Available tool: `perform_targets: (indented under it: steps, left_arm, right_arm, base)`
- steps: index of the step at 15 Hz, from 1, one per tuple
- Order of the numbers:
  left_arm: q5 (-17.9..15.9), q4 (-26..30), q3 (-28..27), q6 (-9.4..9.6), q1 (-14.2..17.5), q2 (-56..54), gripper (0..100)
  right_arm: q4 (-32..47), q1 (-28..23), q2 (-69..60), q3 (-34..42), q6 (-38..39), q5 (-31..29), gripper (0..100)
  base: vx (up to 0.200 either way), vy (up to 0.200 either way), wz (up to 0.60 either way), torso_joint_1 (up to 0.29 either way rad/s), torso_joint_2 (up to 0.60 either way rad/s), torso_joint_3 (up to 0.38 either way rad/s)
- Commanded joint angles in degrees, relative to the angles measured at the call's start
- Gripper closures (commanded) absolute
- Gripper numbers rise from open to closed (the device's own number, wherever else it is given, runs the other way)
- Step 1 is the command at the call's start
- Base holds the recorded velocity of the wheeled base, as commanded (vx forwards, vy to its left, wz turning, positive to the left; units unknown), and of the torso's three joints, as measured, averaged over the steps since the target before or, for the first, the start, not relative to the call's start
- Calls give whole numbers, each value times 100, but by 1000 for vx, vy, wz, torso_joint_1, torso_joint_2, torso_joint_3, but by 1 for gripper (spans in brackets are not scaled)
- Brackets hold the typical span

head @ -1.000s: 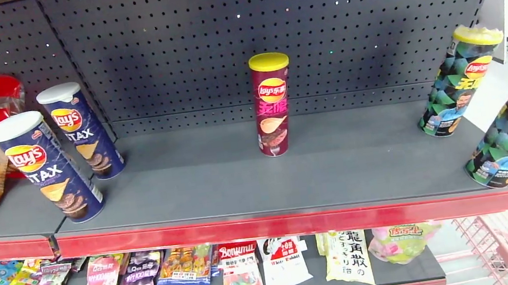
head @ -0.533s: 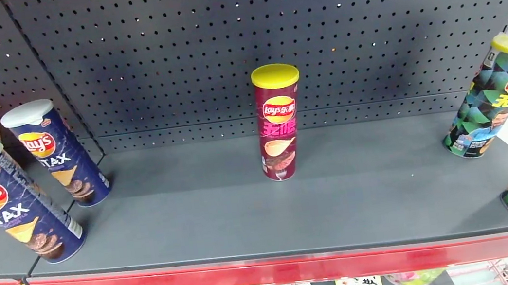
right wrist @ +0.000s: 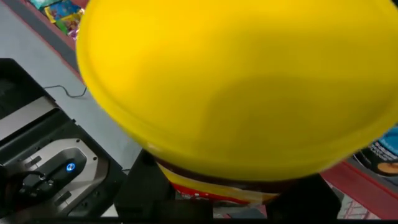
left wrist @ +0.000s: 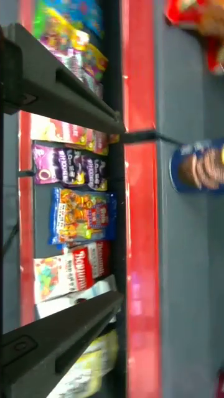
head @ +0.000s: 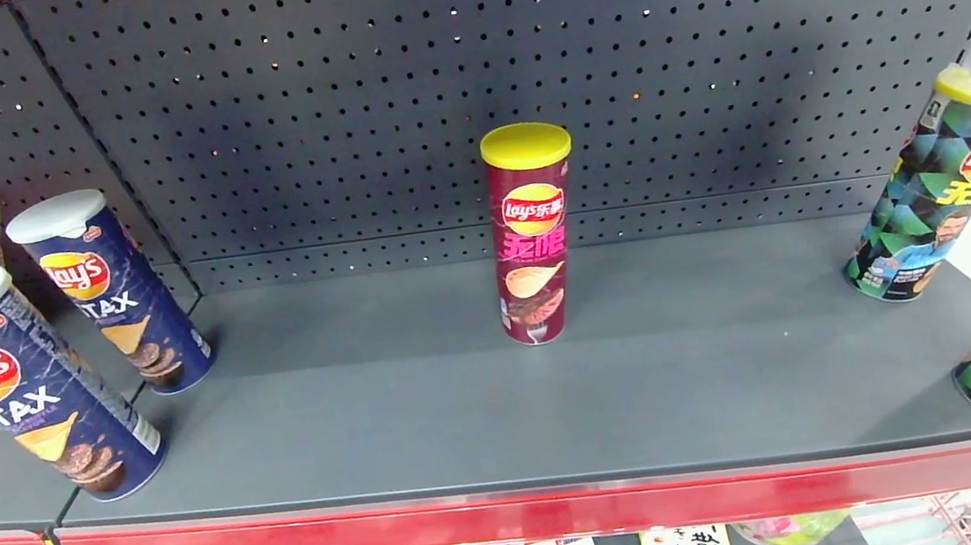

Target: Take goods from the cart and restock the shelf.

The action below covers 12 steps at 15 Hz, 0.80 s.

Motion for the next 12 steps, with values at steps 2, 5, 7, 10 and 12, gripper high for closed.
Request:
perform_targets:
  steps: [2,5,7,10,12]
  left_arm:
    - [-291,-26,-2105,-300,-118,1835,0]
    - [-1575,-61,-3265,394,-646,3373,0]
    - [-2207,-105,-3529,834,-1032,4410,0]
    - [-2313,-413,-3986,799,-1771,5746,0]
    - [-2559,-685,-4346,816,-1920,6696,0]
  right_arm:
    - [-307,258,585,-35,-4,5,100]
    - [-605,319,919,-52,-4,-21,100]
    - [-605,319,1051,-123,-4,-12,100]
    - [-632,310,1130,-211,5,-30,100]
    - [-641,310,1157,-219,5,-30,100]
  base:
    - [0,0,0,0,0,0]
    - [0,0,0,0,0,0]
    - [0,0,0,0,0,0]
    - [0,0,0,0,0,0]
    - [0,0,0,0,0,0]
